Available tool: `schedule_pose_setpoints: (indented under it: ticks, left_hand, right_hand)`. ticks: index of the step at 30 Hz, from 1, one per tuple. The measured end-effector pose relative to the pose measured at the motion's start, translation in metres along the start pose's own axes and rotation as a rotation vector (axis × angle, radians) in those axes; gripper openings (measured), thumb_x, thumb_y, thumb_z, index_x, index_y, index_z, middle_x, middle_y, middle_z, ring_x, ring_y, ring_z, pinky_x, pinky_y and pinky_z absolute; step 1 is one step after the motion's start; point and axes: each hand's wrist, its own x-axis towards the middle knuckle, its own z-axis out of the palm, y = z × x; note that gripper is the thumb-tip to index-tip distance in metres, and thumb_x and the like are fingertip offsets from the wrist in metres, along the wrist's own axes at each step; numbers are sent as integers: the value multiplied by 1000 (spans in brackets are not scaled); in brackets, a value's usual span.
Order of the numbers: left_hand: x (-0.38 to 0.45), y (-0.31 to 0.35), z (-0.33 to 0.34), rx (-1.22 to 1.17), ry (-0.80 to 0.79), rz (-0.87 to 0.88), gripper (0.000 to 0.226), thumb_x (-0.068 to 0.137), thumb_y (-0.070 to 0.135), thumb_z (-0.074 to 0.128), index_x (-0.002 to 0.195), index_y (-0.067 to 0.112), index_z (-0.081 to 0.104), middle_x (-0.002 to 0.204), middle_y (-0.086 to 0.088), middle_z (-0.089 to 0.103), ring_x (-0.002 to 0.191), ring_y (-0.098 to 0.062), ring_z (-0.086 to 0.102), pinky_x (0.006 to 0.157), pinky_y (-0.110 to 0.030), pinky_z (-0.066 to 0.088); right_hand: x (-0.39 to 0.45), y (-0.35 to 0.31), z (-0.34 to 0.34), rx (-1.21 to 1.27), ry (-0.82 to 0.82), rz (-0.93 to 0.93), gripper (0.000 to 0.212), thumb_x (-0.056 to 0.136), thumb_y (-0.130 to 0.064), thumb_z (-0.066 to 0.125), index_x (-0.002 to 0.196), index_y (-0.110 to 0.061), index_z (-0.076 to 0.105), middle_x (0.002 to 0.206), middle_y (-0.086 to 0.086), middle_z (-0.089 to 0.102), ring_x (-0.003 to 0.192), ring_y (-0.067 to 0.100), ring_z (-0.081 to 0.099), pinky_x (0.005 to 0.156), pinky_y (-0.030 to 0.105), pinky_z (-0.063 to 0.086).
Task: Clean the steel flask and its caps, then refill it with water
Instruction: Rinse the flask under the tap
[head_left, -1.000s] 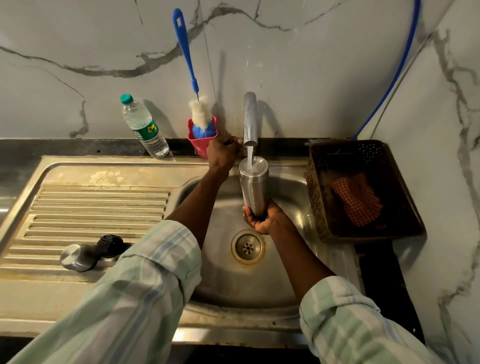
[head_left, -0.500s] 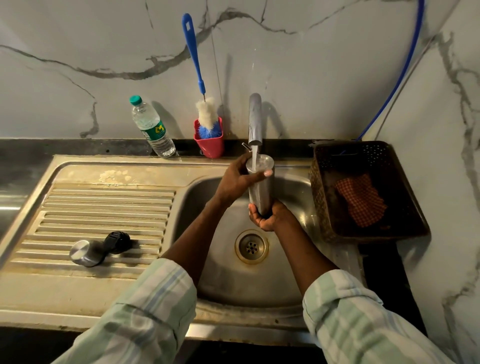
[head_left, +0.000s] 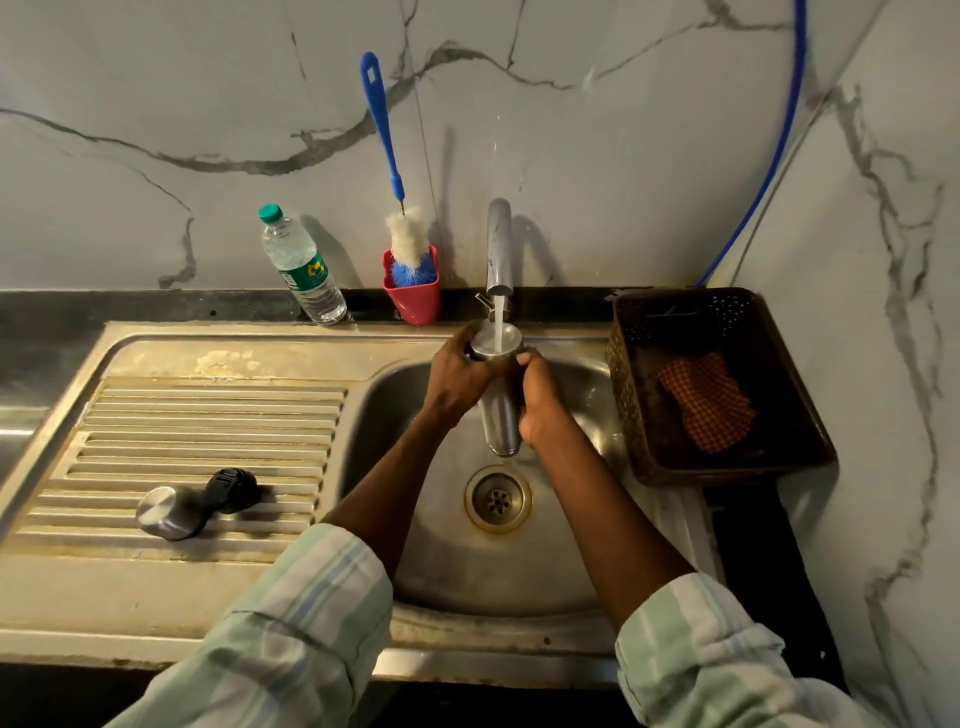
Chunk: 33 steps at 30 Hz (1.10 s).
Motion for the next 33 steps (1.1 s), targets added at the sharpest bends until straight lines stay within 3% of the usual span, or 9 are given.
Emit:
schedule_pose_setpoints:
  ticks: [3, 6, 11, 15, 18, 23, 26, 30, 33]
  left_hand:
    - [1, 6, -6, -56, -28, -19, 84, 70, 45, 82, 141, 16, 48, 134, -5, 58, 117, -20, 57, 101, -37, 50]
    - [2, 11, -10, -97, -49, 8, 67, 68, 35, 86, 123, 19, 52, 118, -2, 61, 108, -20, 61, 94, -37, 54]
    - [0, 19, -14, -66, -170, 38, 76, 60, 30, 86, 128, 18, 55, 120, -1, 64, 109, -16, 62, 96, -36, 52]
    - [-2, 23, -14, -82, -155, -15, 81, 62, 38, 76, 136, 15, 54, 123, -4, 63, 109, -17, 61, 98, -39, 52]
    - [-1, 22, -15, -76, -125, -9, 81, 58, 42, 78, 132, 16, 58, 119, -2, 67, 107, -17, 63, 98, -41, 53]
    - [-3, 28, -22, -179, -53, 5, 48, 73, 26, 85, 115, 26, 62, 110, 3, 67, 100, -13, 65, 87, -29, 55]
    - [-3, 28, -24, -239, -7, -11, 42, 83, 13, 76, 121, 16, 58, 106, 0, 65, 91, -13, 65, 70, -19, 54]
    - [1, 27, -27, -252, 1, -22, 49, 82, 13, 76, 127, 12, 57, 113, -5, 66, 95, -17, 66, 77, -26, 55]
    - [0, 25, -26, -246, -8, -17, 57, 77, 21, 80, 128, 16, 56, 119, -4, 64, 105, -19, 64, 91, -35, 55]
  right_hand:
    - [-5, 1, 3, -25, -18, -179, 37, 101, -44, 42, 89, -17, 64, 106, 17, 69, 100, 30, 65, 95, 43, 52]
    - [-6, 0, 7, -99, -86, -351, 39, 102, -47, 36, 104, -23, 66, 111, 12, 69, 106, 25, 65, 97, 43, 51]
    - [-4, -20, -1, -175, -73, -226, 51, 103, -49, 32, 109, -13, 66, 88, 5, 68, 87, 23, 65, 84, 35, 53]
    - [-12, -12, 13, -314, -97, -435, 52, 100, -54, 32, 126, -17, 58, 119, 12, 63, 107, 26, 62, 95, 44, 51]
    - [-15, -6, 14, -272, -108, -496, 49, 100, -52, 33, 132, -21, 54, 126, 8, 60, 112, 22, 60, 98, 41, 49]
    - [-10, -4, -10, -374, -184, -289, 53, 96, -68, 26, 106, -30, 62, 105, 8, 68, 99, 25, 66, 96, 43, 51]
    - [-14, 6, -1, -488, -133, -426, 71, 80, -78, 32, 118, -25, 61, 112, 7, 65, 103, 22, 63, 94, 41, 50]
    - [-10, 5, -7, -413, -202, -522, 29, 103, -26, 41, 130, -23, 53, 112, -3, 61, 98, 5, 58, 81, 22, 46]
    - [0, -1, -10, -647, -248, -479, 57, 88, -6, 63, 140, -18, 44, 122, 3, 59, 104, 12, 58, 76, 20, 43]
